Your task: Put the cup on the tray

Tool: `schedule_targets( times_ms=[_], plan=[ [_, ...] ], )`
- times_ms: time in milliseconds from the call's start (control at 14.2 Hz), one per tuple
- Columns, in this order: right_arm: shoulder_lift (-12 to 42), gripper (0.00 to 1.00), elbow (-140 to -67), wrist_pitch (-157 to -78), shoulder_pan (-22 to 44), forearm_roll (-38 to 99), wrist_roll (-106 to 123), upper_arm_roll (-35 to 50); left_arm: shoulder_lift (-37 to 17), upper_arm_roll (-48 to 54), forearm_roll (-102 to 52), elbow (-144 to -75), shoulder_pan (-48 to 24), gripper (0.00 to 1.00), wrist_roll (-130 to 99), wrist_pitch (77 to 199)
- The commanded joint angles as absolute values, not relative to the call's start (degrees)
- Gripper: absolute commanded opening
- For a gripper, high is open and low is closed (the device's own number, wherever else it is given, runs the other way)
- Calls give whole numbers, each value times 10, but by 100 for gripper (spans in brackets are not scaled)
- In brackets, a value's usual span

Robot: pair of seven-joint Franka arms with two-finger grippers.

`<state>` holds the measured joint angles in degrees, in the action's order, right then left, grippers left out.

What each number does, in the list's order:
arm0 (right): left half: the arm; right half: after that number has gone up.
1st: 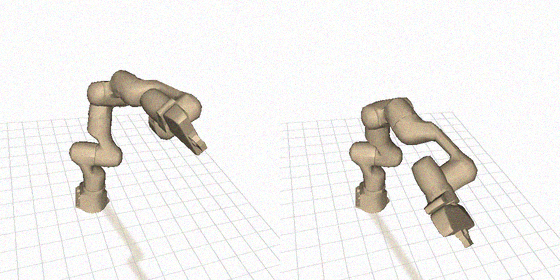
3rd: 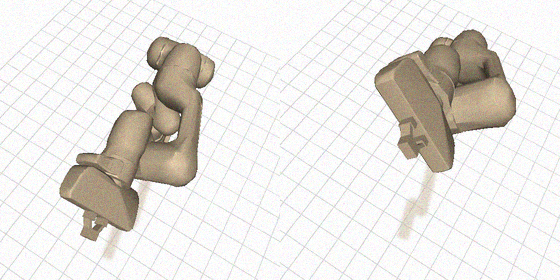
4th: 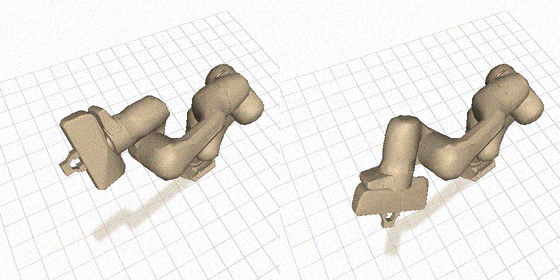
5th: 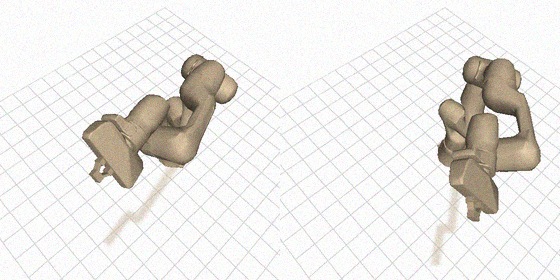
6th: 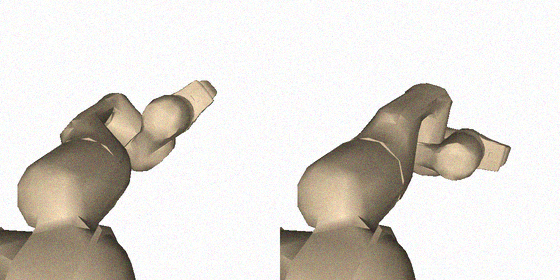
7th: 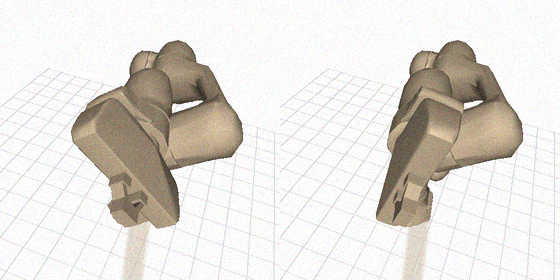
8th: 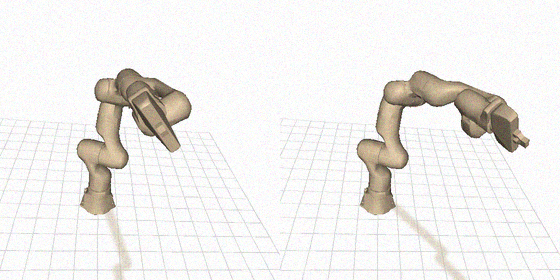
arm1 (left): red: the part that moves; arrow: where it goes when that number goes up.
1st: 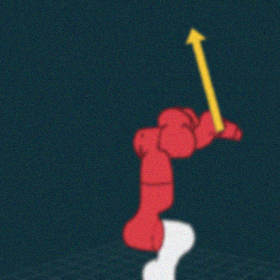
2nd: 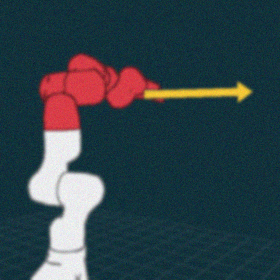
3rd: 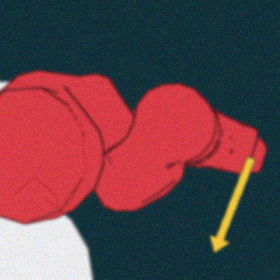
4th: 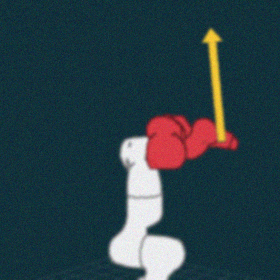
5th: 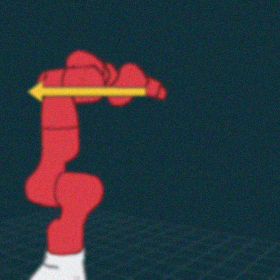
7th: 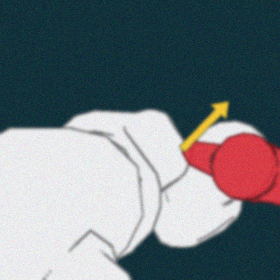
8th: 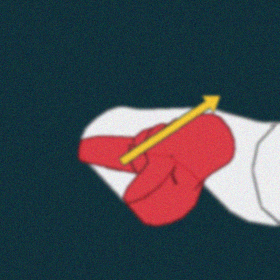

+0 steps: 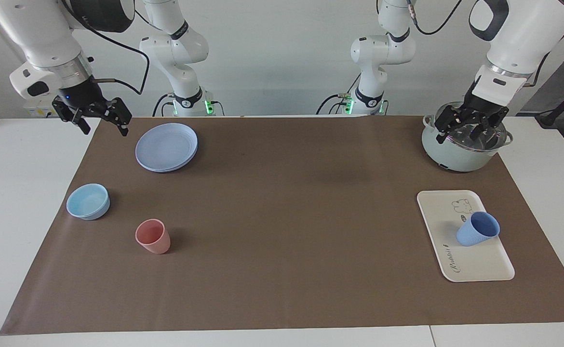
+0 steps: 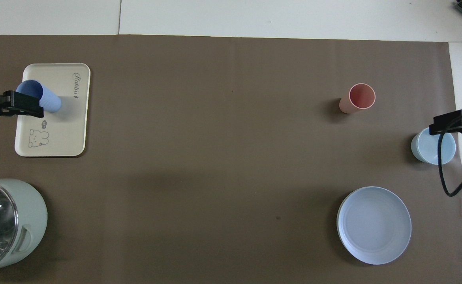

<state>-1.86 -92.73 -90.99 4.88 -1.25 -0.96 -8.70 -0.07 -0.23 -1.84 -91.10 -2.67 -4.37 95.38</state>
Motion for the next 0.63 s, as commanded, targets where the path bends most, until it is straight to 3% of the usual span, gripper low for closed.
schedule_targets(
  times_ms=[0, 564],
  plan=[
    [-27, 100, -933, -901, 46, -4, -24, -83, 11, -6, -12, -920, -31, 100, -40, 952],
    [-28, 100, -934, -899, 45, -5, -21, -83, 11, -6, -12, -920, -26, 100, -40, 952]
  ],
)
